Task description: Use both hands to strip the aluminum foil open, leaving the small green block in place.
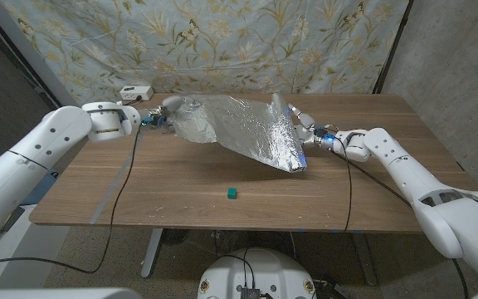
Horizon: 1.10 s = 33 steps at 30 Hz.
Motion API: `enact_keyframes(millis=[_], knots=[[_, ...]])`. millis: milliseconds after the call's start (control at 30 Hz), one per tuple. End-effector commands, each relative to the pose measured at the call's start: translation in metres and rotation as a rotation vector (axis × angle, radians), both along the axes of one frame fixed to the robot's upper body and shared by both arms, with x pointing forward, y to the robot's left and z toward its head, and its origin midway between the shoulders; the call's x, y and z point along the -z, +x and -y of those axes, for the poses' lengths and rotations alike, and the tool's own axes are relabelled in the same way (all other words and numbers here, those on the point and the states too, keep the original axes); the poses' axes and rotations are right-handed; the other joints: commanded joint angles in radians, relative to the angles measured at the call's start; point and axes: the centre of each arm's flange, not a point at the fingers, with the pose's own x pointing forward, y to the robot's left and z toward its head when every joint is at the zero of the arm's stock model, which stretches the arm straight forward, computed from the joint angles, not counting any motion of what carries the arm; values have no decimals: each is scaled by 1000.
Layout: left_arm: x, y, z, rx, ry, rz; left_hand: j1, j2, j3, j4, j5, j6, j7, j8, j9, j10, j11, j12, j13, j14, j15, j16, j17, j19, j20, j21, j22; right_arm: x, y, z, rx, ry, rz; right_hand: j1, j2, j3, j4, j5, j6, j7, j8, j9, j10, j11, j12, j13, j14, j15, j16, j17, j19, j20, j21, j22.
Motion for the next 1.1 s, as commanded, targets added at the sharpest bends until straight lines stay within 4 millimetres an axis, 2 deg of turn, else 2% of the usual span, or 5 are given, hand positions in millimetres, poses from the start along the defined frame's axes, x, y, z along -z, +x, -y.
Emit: enact_keyframes(millis=[33, 567, 1100], knots=[[-3, -4, -6, -17, -10, 1, 11, 1, -1, 3, 0, 7, 2, 0, 4, 8, -10, -5, 4, 8, 0, 0, 2, -4, 4, 6, -1, -5, 3, 1, -2, -32, -12, -2, 9, -6, 2, 5, 0, 43, 4, 1, 7, -2, 4, 3, 11, 3, -2, 3, 7, 2, -3, 1], [-2, -9, -12, -26, -36, -7, 11, 1, -2, 2, -1, 5, 3, -1, 5, 10, -10, -6, 3, 7, -2, -1, 4, -7, 4, 10, -1, -4, 4, 2, -3, -62, -36, -3, 14, -9, 3, 5, 0, 44, 4, 1, 8, -2, 3, 4, 13, 4, -4, 4, 8, 3, -4, 1], [8, -18, -24, -41, -70, -28, 10, 1, -1, 3, -1, 2, 3, -5, 3, 6, -13, -9, 3, 6, -2, -5, 2, -9, 6, 14, -2, -5, 4, 2, 8, -80, -43, -2, 18, -11, 3, 5, 0, 44, 4, 1, 11, 1, 4, 5, 15, 6, -6, 5, 11, 4, -4, 1]])
